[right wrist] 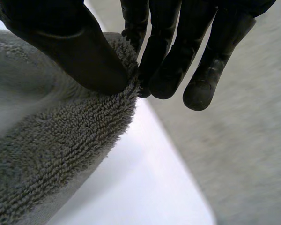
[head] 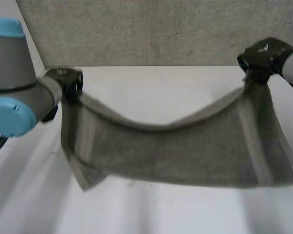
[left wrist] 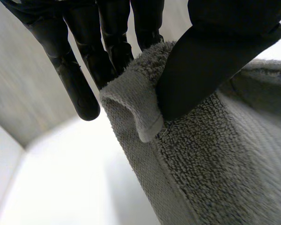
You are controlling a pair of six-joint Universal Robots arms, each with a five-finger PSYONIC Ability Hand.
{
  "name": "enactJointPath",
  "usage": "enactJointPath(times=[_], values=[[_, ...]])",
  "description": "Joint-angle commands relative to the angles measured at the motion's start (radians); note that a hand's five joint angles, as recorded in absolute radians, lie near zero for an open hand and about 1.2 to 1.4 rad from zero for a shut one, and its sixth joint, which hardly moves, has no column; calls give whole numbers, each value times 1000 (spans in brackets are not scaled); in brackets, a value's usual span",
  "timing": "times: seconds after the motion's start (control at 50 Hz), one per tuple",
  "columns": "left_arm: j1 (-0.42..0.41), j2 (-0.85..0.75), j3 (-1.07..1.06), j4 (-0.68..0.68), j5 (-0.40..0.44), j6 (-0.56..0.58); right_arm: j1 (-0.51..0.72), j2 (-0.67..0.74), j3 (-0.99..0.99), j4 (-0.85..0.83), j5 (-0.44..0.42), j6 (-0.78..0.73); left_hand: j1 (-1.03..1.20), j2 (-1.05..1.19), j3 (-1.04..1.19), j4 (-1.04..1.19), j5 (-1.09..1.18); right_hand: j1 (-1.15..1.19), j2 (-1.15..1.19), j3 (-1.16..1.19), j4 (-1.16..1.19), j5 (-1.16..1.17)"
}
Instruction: Fold the towel.
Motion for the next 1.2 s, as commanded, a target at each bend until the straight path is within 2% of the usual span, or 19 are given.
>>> enactJointPath(times=[0.02,0.06,0.14,0.34,0.38,0.46,0.5,0.58,0.66,0.74,0.76,0.8,0.86,1.04,1.08,1.12,1.14,1.18,1.2], values=[[-3,-45,377,186,2,-23,17,59,-304,-259,55,236,213,179,182,177,199,78,91,63,57,55],[-3,-37,417,243,2,-36,17,46,-399,-369,111,348,213,179,182,177,199,78,91,63,57,55],[-8,27,424,346,0,-110,16,12,-425,-420,133,416,213,179,182,177,199,78,91,63,57,55],[11,70,249,368,8,-199,8,-39,-266,-322,87,422,213,179,182,177,199,78,91,63,57,55],[14,69,198,363,8,-201,7,-42,-164,-273,26,372,213,179,182,177,199,78,91,63,57,55],[43,67,-31,377,22,-196,5,-42,-17,-247,-17,306,213,179,182,177,199,78,91,63,57,55],[51,62,-111,390,43,-195,5,-37,147,-261,-39,243,213,179,182,177,199,78,91,63,57,55],[65,30,-345,510,101,-190,5,-11,288,-293,-46,171,213,179,182,177,199,78,91,63,57,55],[66,-11,-476,605,131,-169,5,68,421,-336,-43,68,213,179,182,177,199,78,91,63,57,55],[66,-52,-596,688,143,-60,5,96,467,-336,-28,22,213,179,182,177,199,78,91,63,57,55],[66,-53,-596,688,143,-60,4,98,481,-334,-25,7,213,179,182,177,199,78,91,63,57,55],[66,-51,-645,682,143,50,4,88,492,-328,-25,-4,213,179,182,177,199,78,91,63,57,55],[75,-7,-697,662,143,132,-3,47,512,-304,-19,-29,213,179,182,177,199,78,91,63,57,55],[115,207,-835,567,144,200,-159,-209,651,-111,-22,-217,213,179,182,177,199,78,91,63,57,55],[124,265,-869,519,146,200,-184,-254,693,-54,-31,-268,213,179,182,177,199,78,91,63,57,55],[132,379,-939,376,148,201,-248,-324,791,44,-42,-386,213,179,182,177,199,78,91,63,57,55],[132,380,-940,375,148,201,-248,-324,791,44,-42,-386,213,179,182,177,199,78,91,63,57,55],[132,479,-996,230,157,201,-305,-382,895,127,-48,-524,213,179,182,177,199,78,91,63,57,55],[132,480,-996,229,157,201,-305,-383,895,127,-48,-524,213,179,182,177,199,78,91,63,57,55]])
